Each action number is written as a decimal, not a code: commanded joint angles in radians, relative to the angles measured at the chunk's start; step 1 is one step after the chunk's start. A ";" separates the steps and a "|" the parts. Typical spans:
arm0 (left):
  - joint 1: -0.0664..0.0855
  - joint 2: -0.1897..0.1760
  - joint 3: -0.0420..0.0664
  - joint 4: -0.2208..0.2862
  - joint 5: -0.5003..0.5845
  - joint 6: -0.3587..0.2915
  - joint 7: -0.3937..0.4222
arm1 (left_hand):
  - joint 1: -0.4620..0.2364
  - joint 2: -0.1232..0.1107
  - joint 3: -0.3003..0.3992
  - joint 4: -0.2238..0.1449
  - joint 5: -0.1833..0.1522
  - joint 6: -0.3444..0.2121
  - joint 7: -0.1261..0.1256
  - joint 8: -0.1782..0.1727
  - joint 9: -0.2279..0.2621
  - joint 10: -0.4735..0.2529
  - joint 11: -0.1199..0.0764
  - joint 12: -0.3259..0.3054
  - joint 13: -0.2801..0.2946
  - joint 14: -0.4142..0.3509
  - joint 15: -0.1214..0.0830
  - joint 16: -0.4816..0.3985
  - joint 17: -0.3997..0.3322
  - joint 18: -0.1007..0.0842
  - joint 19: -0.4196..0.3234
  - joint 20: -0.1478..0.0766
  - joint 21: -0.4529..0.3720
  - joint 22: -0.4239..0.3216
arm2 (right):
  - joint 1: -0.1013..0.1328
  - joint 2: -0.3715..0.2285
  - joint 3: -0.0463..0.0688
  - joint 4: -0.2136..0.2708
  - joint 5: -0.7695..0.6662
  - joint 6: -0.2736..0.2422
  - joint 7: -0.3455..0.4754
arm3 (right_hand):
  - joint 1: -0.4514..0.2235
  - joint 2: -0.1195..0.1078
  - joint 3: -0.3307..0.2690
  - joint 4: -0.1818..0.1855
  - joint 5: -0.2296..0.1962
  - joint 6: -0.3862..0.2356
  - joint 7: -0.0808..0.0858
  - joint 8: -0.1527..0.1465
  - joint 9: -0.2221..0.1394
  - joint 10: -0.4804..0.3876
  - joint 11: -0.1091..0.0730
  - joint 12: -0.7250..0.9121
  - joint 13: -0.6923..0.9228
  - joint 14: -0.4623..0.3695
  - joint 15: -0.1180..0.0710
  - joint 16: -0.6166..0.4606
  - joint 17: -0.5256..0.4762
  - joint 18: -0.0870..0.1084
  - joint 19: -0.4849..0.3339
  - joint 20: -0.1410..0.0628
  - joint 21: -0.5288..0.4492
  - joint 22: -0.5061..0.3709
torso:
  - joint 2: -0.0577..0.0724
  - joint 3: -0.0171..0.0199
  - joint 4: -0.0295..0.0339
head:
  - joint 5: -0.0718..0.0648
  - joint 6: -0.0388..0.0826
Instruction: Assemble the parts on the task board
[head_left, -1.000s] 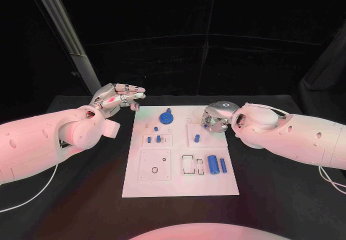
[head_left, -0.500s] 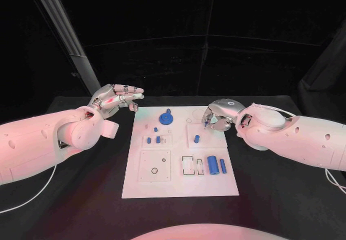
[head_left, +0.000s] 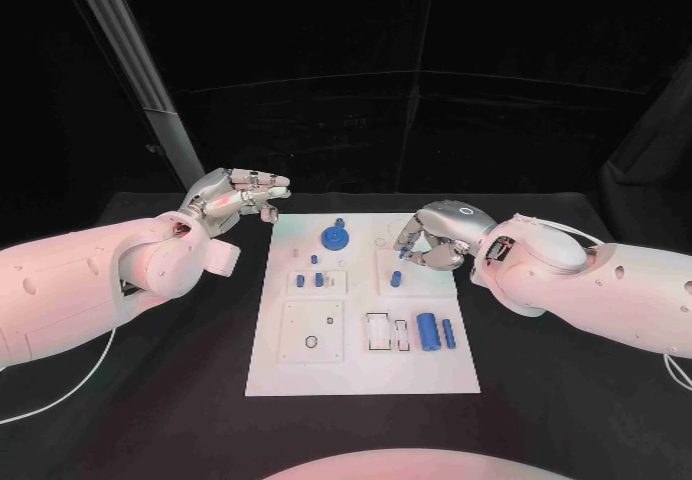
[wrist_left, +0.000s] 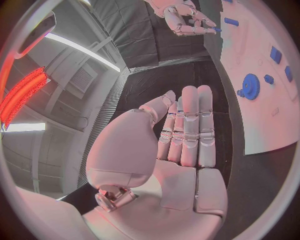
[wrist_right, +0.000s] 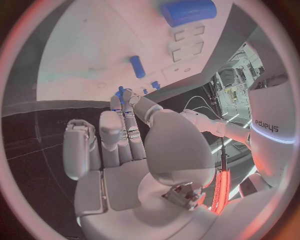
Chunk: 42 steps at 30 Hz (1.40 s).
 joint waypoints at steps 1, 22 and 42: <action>0.001 0.002 0.001 0.004 0.005 0.006 0.009 | -0.002 0.004 -0.006 0.000 -0.005 0.003 0.005 -0.007 0.001 -0.006 0.001 0.006 0.001 -0.003 0.003 -0.006 -0.001 0.005 0.008 0.000 -0.001 -0.001 | 0.002 0.014 0.001 0.038 0.037 -0.054 0.032 | 0.001 0.006 0.003 -0.002 0.003 0.005 0.001 0.001 0.001 0.005 -0.001 -0.004 -0.002 0.022 -0.006 0.007 0.001 -0.021 0.018 -0.003 0.003 0.092 | 0.001 -0.0002 0.0016 | 0.009 0.000; 0.002 0.016 0.001 0.014 0.005 0.008 0.014 | -0.002 0.005 -0.007 -0.001 -0.006 0.003 0.006 -0.008 0.001 -0.007 0.002 0.007 0.002 -0.003 0.003 -0.007 -0.002 0.005 0.008 0.001 -0.003 -0.002 | -0.087 0.209 -0.001 0.005 0.001 0.074 0.011 | 0.001 0.008 0.003 -0.002 0.006 0.003 0.002 -0.003 0.000 -0.001 0.001 -0.008 -0.005 0.020 -0.005 0.009 -0.001 -0.021 0.018 -0.003 0.003 0.092 | 0.001 -0.0027 0.0016 | 0.060 -0.020; 0.002 0.025 0.001 0.012 0.005 0.013 0.010 | -0.003 0.005 -0.008 0.000 -0.006 0.003 0.006 -0.008 0.001 -0.007 0.002 0.008 0.002 -0.004 0.004 -0.008 -0.003 0.005 0.008 0.001 -0.005 -0.003 | -0.118 0.268 -0.001 -0.032 -0.062 0.105 -0.020 | -0.001 0.009 0.003 -0.001 0.006 0.002 0.003 -0.005 0.000 -0.002 0.001 -0.008 -0.006 0.020 -0.005 0.009 -0.002 -0.020 0.017 -0.002 0.002 0.091 | 0.001 -0.0017 0.0007 | 0.078 -0.038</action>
